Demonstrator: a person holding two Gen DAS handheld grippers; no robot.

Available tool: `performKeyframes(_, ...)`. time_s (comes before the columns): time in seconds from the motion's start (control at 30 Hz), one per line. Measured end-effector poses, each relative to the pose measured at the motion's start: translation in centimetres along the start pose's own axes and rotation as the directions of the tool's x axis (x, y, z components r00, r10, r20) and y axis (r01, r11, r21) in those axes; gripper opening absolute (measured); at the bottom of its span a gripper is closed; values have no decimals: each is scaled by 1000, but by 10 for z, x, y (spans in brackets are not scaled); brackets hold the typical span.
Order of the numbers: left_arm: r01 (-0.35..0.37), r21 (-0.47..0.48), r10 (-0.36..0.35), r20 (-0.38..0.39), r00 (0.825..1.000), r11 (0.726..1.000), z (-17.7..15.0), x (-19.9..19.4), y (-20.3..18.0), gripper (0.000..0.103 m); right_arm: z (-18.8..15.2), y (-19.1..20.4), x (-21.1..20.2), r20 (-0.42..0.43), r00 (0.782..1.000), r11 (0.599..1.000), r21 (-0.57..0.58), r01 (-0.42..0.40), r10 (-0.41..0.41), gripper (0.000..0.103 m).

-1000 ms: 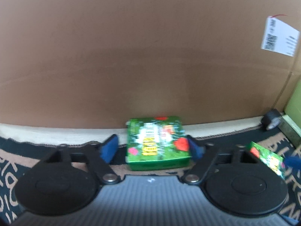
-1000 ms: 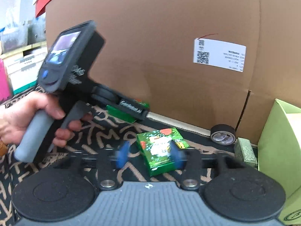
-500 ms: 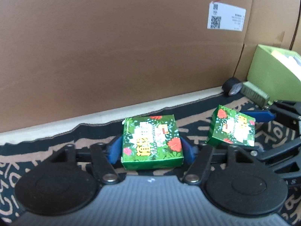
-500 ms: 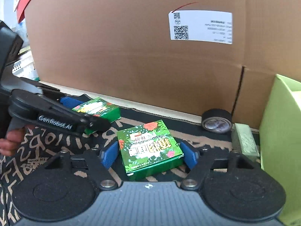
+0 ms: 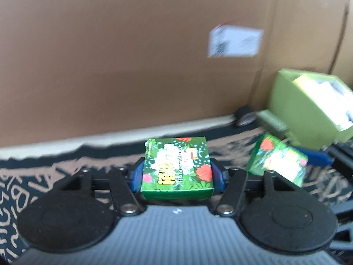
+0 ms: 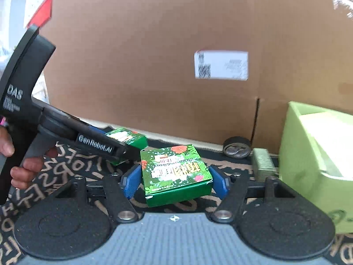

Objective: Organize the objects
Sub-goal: 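Lower both green packets into the green shoebox and release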

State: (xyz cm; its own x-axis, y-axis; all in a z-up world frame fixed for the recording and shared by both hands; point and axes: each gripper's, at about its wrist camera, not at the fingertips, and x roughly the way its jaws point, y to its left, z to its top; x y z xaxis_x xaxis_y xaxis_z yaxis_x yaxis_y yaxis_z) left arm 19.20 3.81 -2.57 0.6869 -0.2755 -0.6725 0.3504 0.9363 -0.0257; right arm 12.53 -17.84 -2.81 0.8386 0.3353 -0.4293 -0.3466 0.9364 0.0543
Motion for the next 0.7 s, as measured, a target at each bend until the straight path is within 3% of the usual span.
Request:
performKeyframes(0.17, 74, 68, -81, 99, 992, 995, 20, -31, -50, 60, -5, -9, -39, 101, 994, 999, 19, 37, -39, 70)
performKeyframes(0.37, 163, 134, -184, 163, 969, 978, 46, -48, -119, 60, -4, -44, -93, 208, 965, 987, 70, 146, -158, 70)
performKeyframes(0.53, 220, 174, -248, 162, 955, 960, 67, -50, -173, 60, -4, -87, -121, 238, 925, 954, 121, 274, -296, 70)
performKeyframes(0.7, 235, 207, -269, 160, 950, 950, 80, -19, -227, 60, -6, -136, -130, 207, 888, 905, 205, 372, -411, 70)
